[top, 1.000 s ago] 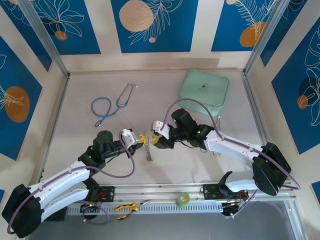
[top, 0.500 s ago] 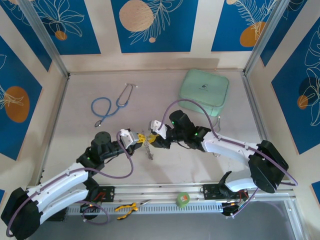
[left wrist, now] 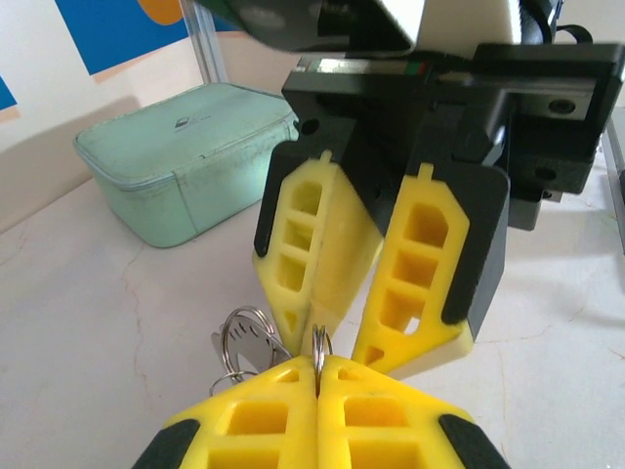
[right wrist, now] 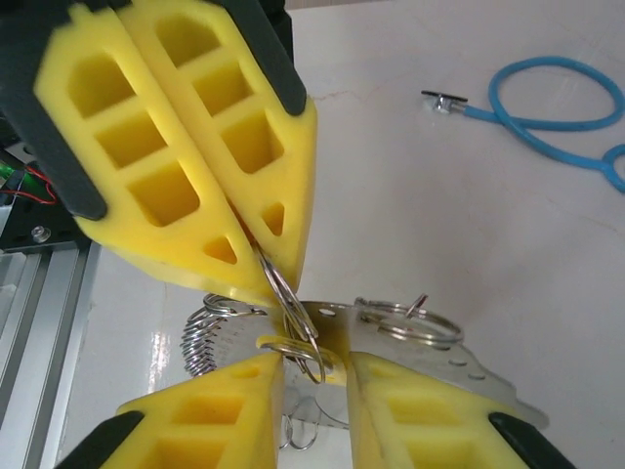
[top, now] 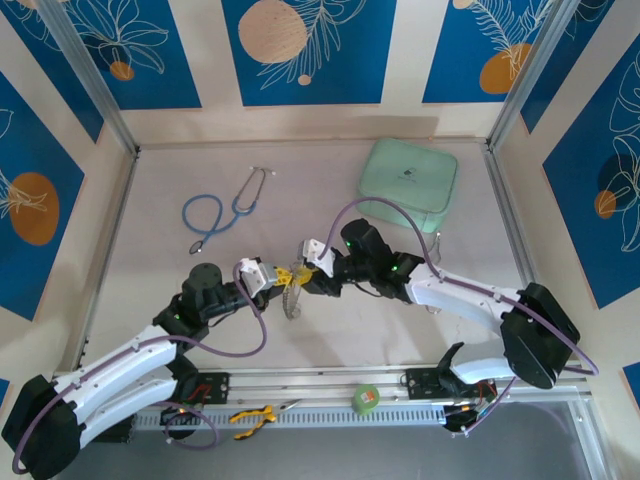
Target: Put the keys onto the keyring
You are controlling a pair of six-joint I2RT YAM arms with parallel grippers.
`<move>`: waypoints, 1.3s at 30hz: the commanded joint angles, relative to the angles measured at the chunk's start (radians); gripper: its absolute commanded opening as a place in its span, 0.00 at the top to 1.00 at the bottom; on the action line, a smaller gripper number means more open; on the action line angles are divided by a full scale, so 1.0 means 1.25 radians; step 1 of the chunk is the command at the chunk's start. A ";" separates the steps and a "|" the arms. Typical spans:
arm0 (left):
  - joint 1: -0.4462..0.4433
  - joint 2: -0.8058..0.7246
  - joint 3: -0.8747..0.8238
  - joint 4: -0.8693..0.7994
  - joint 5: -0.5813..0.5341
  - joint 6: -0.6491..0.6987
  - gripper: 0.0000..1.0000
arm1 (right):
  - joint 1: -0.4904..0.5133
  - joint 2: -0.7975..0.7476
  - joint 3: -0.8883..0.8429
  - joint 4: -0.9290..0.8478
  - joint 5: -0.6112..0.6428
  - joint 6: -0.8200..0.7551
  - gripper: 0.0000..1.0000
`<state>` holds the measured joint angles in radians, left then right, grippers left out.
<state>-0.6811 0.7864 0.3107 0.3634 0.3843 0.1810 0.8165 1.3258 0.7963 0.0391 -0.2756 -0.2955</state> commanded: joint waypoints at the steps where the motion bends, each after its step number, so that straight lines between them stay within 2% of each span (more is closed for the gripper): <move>1: -0.002 -0.005 0.001 0.044 0.017 -0.003 1.00 | -0.009 -0.030 0.002 -0.016 -0.042 -0.022 0.79; 4: -0.002 -0.005 0.000 0.046 0.020 -0.002 1.00 | -0.009 -0.027 0.011 -0.028 -0.053 -0.026 0.82; 9: -0.002 -0.008 -0.001 0.048 0.025 -0.001 1.00 | -0.010 -0.016 0.017 -0.028 -0.049 -0.028 0.94; 13: -0.003 -0.007 -0.002 0.054 0.033 -0.003 1.00 | -0.010 -0.002 0.031 -0.044 -0.032 -0.029 1.00; 29: -0.002 0.011 -0.009 0.092 0.063 0.007 1.00 | -0.003 0.044 0.070 -0.080 -0.078 -0.035 1.00; 36: -0.002 0.012 -0.007 0.091 0.067 0.005 1.00 | -0.008 0.042 0.066 -0.066 -0.077 -0.027 0.94; 39: -0.002 0.008 -0.007 0.084 0.064 0.005 1.00 | -0.013 0.030 0.056 -0.056 -0.061 -0.021 0.89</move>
<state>-0.6811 0.8070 0.2989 0.4049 0.4229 0.1844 0.8047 1.3731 0.8566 -0.0517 -0.3405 -0.3309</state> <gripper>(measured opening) 0.059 0.100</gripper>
